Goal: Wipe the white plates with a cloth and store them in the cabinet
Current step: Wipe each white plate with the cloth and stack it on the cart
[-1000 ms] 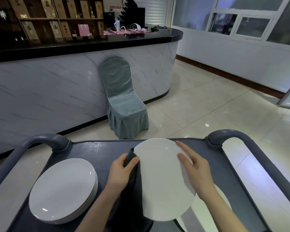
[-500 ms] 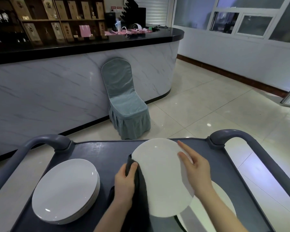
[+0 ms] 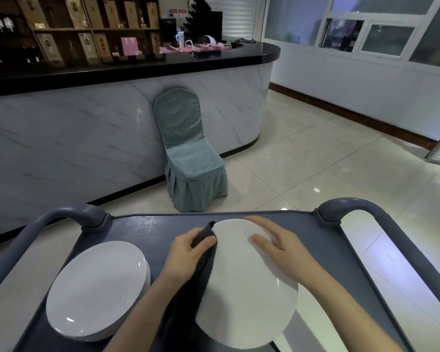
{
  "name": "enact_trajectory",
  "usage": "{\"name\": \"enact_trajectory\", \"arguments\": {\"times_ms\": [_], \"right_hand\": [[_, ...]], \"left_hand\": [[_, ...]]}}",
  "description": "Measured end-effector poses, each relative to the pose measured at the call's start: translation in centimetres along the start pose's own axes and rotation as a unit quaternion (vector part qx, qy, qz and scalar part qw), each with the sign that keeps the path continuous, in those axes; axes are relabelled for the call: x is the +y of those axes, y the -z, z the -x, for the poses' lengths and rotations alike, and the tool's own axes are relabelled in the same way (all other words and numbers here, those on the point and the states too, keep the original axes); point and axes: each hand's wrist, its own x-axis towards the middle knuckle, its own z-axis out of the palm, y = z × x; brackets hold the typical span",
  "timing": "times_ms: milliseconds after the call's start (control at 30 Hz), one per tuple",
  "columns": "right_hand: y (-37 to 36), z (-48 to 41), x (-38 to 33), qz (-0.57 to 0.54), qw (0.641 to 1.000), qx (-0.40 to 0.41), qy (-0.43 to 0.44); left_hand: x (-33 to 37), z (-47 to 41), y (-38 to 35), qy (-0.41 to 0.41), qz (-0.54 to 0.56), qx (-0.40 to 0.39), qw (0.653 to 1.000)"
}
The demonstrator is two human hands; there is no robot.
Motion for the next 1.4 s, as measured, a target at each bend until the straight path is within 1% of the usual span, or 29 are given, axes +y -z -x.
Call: {"name": "enact_trajectory", "arguments": {"times_ms": [33, 100, 167, 200, 267, 300, 333, 367, 400, 467, 567, 633, 667, 700, 733, 767, 833, 900, 967, 1000, 1033, 1067, 1133, 1167, 1233, 1267, 1333, 1400], "right_hand": [[0.0, -0.2, -0.2, 0.002, 1.0, 0.0, 0.006], [0.1, -0.3, -0.6, -0.018, 0.999, 0.029, 0.018], [0.0, -0.3, -0.7, -0.045, 0.997, 0.062, 0.02], [-0.3, -0.1, -0.5, -0.065, 0.994, 0.09, 0.011], [-1.2, 0.3, -0.1, -0.126, 0.976, 0.174, -0.023], [-1.8, 0.6, 0.1, -0.157, 0.964, 0.211, -0.042], [-2.4, 1.0, 0.3, -0.177, 0.956, 0.229, -0.058], [-2.8, 1.3, 0.4, -0.18, 0.955, 0.226, -0.063], [-3.0, 1.6, 0.6, -0.169, 0.962, 0.207, -0.058], [-2.6, 1.7, 0.8, -0.129, 0.98, 0.148, -0.035], [-1.6, 1.2, 0.3, -0.057, 0.997, 0.049, 0.004], [-1.5, 0.8, -0.1, -0.01, 1.0, -0.016, 0.019], [-1.4, 0.7, -0.2, -0.001, 0.999, -0.027, 0.026], [-1.3, 0.6, -0.4, 0.0, 0.999, -0.022, 0.029], [-1.0, 0.4, -0.5, -0.008, 1.0, -0.007, 0.026], [-0.7, 0.3, -0.6, -0.027, 0.999, 0.013, 0.02], [-0.7, 0.1, -0.5, -0.083, 0.994, 0.073, 0.001], [-2.1, 0.3, -0.3, -0.143, 0.974, 0.174, -0.028], [-4.6, 1.1, 0.1, -0.199, 0.934, 0.287, -0.072], [-5.8, 1.6, 0.3, -0.207, 0.92, 0.321, -0.094], [-6.7, 2.2, 0.6, -0.201, 0.916, 0.331, -0.108], [-7.3, 2.6, 0.8, -0.196, 0.92, 0.321, -0.113], [-7.1, 2.8, 1.2, -0.216, 0.934, 0.263, -0.11], [-6.4, 2.6, 1.3, -0.224, 0.941, 0.231, -0.105], [-4.4, 1.9, 1.2, -0.205, 0.957, 0.177, -0.1], [-3.3, 1.4, 1.0, -0.178, 0.969, 0.147, -0.094], [-1.3, 0.1, 0.2, -0.105, 0.991, 0.06, -0.054], [-0.4, -0.7, -0.7, -0.035, 0.999, -0.02, -0.003]], "left_hand": [[0.3, -0.3, 0.2, -0.006, -0.009, -0.005, 1.0], [0.4, -0.5, 0.3, -0.007, 0.007, 0.0, 1.0], [0.1, 0.0, -0.1, 0.009, 0.057, 0.037, 0.998], [-0.3, 0.4, -0.4, 0.025, 0.089, 0.064, 0.994], [-1.4, 1.6, -1.3, 0.084, 0.166, 0.111, 0.976], [-2.0, 2.2, -1.6, 0.115, 0.199, 0.12, 0.966], [-2.4, 2.7, -1.7, 0.137, 0.216, 0.12, 0.959], [-2.7, 2.9, -1.5, 0.147, 0.213, 0.114, 0.959], [-2.9, 2.9, -1.2, 0.144, 0.198, 0.105, 0.964], [-2.6, 2.7, -0.1, 0.101, 0.15, 0.074, 0.981], [-1.0, 1.5, 1.0, 0.016, 0.06, -0.016, 0.998], [0.1, 0.7, 1.3, -0.019, 0.005, -0.093, 0.995], [0.5, 0.5, 1.3, -0.028, -0.012, -0.117, 0.993], [0.7, 0.3, 1.2, -0.029, -0.016, -0.12, 0.992], [0.7, 0.2, 1.2, -0.023, -0.003, -0.1, 0.995], [0.5, 0.3, 1.1, -0.01, 0.022, -0.059, 0.998], [-0.6, 1.0, 0.3, 0.034, 0.093, 0.053, 0.994], [-1.7, 2.1, -1.4, 0.103, 0.186, 0.153, 0.965], [-2.6, 3.3, -3.3, 0.172, 0.259, 0.226, 0.923], [-2.9, 3.8, -4.0, 0.197, 0.273, 0.25, 0.908], [-3.2, 4.1, -4.2, 0.214, 0.278, 0.262, 0.899], [-3.5, 4.1, -4.1, 0.223, 0.278, 0.262, 0.897], [-3.7, 3.9, -3.1, 0.225, 0.265, 0.245, 0.905], [-3.5, 3.7, -2.4, 0.212, 0.251, 0.237, 0.914], [-2.8, 3.0, -0.9, 0.162, 0.209, 0.213, 0.941], [-2.3, 2.5, -0.1, 0.13, 0.183, 0.187, 0.956], [-1.0, 1.2, 1.2, 0.067, 0.113, 0.103, 0.986], [0.3, -0.1, 1.9, 0.01, 0.029, 0.009, 0.999]]}}
